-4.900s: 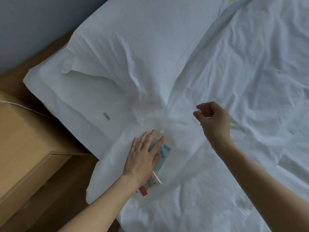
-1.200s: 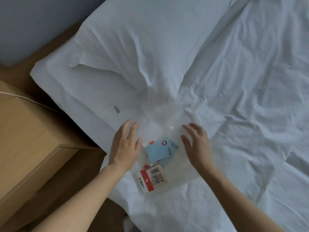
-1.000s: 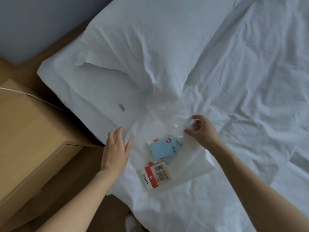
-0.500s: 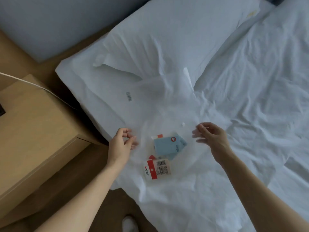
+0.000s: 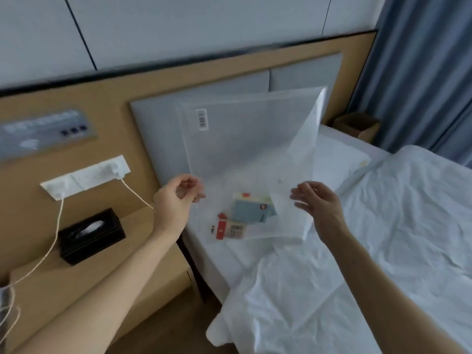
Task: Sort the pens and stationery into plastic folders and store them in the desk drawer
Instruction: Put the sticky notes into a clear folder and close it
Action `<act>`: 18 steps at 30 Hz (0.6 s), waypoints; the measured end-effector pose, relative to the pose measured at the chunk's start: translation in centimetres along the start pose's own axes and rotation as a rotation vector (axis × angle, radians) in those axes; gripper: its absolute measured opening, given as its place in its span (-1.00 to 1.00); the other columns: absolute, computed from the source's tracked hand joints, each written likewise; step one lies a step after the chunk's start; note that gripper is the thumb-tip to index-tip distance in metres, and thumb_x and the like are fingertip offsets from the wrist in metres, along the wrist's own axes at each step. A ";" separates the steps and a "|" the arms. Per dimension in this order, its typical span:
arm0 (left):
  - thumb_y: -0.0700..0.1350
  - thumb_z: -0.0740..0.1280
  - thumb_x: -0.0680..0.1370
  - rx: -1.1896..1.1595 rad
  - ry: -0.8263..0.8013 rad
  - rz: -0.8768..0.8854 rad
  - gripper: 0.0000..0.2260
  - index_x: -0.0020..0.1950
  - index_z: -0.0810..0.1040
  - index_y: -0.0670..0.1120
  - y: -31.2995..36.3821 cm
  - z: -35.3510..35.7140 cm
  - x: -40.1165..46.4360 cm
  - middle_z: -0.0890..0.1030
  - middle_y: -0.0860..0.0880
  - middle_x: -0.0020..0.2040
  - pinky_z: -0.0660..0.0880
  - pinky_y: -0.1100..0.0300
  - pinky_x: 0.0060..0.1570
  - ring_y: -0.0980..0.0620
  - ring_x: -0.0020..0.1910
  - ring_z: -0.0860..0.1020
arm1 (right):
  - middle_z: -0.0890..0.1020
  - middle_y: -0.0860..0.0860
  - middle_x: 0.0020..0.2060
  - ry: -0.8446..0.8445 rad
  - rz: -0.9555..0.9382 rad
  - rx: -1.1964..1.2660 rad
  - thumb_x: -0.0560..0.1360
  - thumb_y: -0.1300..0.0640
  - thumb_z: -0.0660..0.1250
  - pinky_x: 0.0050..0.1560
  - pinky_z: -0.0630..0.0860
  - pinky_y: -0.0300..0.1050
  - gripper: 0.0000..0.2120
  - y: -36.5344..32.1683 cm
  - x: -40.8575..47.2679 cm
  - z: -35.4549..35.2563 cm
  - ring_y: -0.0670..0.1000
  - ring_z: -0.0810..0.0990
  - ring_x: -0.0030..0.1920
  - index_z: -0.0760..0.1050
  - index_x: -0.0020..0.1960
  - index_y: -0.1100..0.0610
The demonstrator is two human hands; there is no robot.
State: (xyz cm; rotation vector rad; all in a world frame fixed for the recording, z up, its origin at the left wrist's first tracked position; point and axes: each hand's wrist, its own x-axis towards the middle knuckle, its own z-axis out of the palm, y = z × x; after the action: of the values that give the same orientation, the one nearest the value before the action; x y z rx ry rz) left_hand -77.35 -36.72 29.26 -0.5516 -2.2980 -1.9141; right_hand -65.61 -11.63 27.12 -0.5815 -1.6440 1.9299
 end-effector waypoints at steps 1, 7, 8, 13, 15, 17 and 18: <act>-0.29 0.36 0.51 -0.024 0.035 0.064 -0.92 -0.01 0.55 -0.21 2.2 -1.8 0.3 0.63 -0.06 -0.18 0.51 0.38 -0.22 0.16 -0.27 0.62 | 0.67 0.10 -0.21 -0.026 -0.050 0.019 0.55 0.21 0.27 -0.11 0.59 -0.09 -0.91 -2.5 -0.4 1.3 0.03 0.66 -0.20 0.55 -0.06 0.20; 0.00 0.24 0.54 -0.119 0.193 0.119 -0.78 -0.06 0.55 -0.13 8.6 -9.4 0.4 0.65 -0.07 -0.16 0.59 0.07 -0.08 0.00 -0.18 0.64 | 0.64 0.07 -0.30 -0.136 -0.202 0.096 0.57 0.24 0.25 -0.21 0.57 -0.11 -0.89 -9.9 -2.7 10.4 0.02 0.63 -0.27 0.53 -0.10 0.21; 0.01 0.23 0.55 -0.110 0.236 0.082 -0.78 -0.08 0.56 -0.11 8.5 -10.3 0.1 0.66 -0.08 -0.17 0.59 -0.04 -0.06 -0.05 -0.18 0.65 | 0.65 0.06 -0.33 -0.150 -0.185 0.082 0.57 0.25 0.25 -0.21 0.56 -0.09 -0.88 -9.8 -3.1 12.0 0.03 0.63 -0.28 0.52 -0.12 0.20; -0.02 0.22 0.57 -0.100 0.388 0.047 -0.79 -0.09 0.56 -0.12 8.6 -15.0 -1.6 0.66 -0.09 -0.20 0.59 -0.11 -0.06 -0.15 -0.16 0.65 | 0.65 0.11 -0.29 -0.250 -0.157 0.085 0.56 0.25 0.28 -0.27 0.57 -0.18 -0.91 -10.2 -5.0 17.1 0.00 0.65 -0.30 0.53 -0.09 0.24; -0.07 0.23 0.60 -0.117 0.457 0.113 -0.80 -0.09 0.57 -0.14 9.8 -16.6 -2.0 0.66 -0.05 -0.24 0.60 -0.02 -0.10 -0.09 -0.19 0.66 | 0.66 0.13 -0.26 -0.273 -0.204 0.102 0.55 0.24 0.29 -0.27 0.58 -0.19 -0.91 -11.8 -5.7 18.2 0.01 0.67 -0.28 0.53 -0.06 0.25; -0.04 0.22 0.62 -0.070 0.582 0.245 -0.78 -0.10 0.59 -0.10 11.3 -18.2 -2.3 0.64 -0.06 -0.27 0.54 0.18 -0.16 0.04 -0.25 0.63 | 0.67 0.11 -0.26 -0.295 -0.264 0.168 0.55 0.23 0.30 -0.25 0.60 -0.15 -0.92 -13.6 -6.1 19.5 0.03 0.67 -0.26 0.55 -0.09 0.21; -0.01 0.21 0.62 -0.025 0.641 0.304 -0.78 -0.12 0.59 -0.04 12.2 -18.8 -2.4 0.63 -0.04 -0.28 0.48 0.23 -0.18 0.06 -0.25 0.59 | 0.66 0.10 -0.25 -0.307 -0.286 0.157 0.55 0.21 0.30 -0.22 0.61 -0.13 -0.91 -14.0 -6.1 20.4 0.04 0.66 -0.25 0.56 -0.11 0.18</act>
State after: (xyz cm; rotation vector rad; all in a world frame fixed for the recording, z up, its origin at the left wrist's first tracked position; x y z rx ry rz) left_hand -73.84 -53.61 43.73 -0.2190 -1.6821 -1.6586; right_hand -72.20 -29.37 44.24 0.0154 -1.6291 1.9771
